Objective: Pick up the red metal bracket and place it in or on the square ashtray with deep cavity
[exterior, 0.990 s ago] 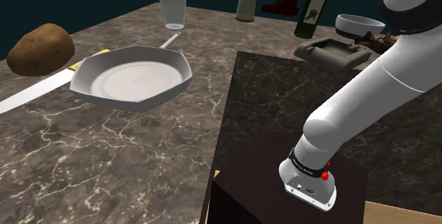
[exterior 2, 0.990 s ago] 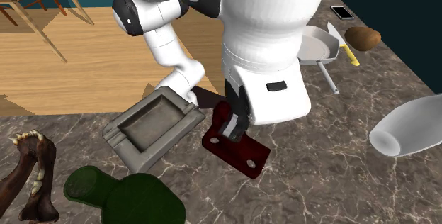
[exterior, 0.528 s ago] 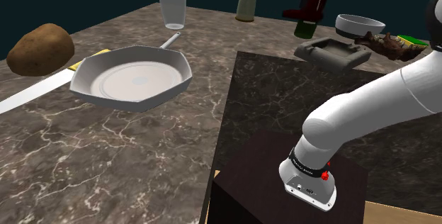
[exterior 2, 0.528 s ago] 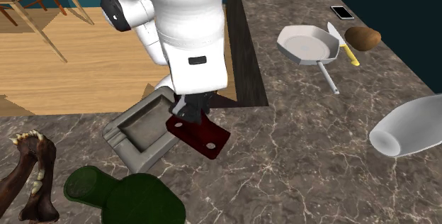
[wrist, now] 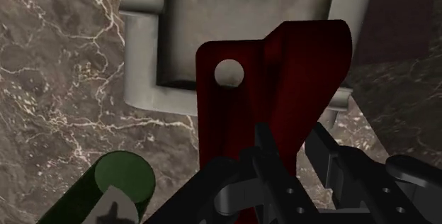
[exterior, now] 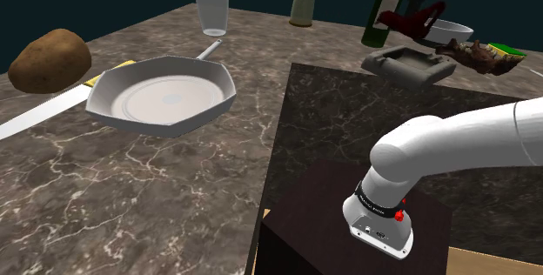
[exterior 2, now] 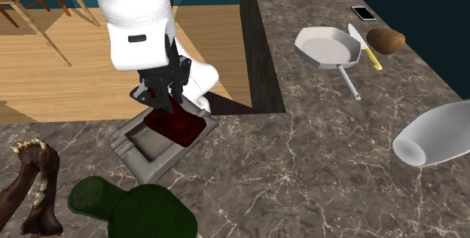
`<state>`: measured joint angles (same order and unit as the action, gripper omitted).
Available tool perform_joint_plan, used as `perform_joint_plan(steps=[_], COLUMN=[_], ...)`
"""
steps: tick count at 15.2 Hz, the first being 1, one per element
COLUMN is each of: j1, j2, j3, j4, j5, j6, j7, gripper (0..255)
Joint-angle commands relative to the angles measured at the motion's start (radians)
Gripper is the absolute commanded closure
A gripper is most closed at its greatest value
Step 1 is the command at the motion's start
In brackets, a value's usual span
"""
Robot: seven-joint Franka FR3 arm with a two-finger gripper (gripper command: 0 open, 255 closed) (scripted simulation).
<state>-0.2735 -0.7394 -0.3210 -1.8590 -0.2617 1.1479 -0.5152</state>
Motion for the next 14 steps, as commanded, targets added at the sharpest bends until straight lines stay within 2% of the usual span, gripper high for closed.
perform_joint_plan(steps=[1,3,14], j1=[-0.015,-0.032,-0.05], j2=[-0.064,-0.129,-0.235], j3=[-0.001,-0.014,-0.031], j4=[-0.034,-0.052,-0.269], j5=[-0.021,-0.055,-0.077], j6=[-0.026,-0.067,0.045], j7=[-0.019,-0.057,-0.032], gripper=[255,255,255])
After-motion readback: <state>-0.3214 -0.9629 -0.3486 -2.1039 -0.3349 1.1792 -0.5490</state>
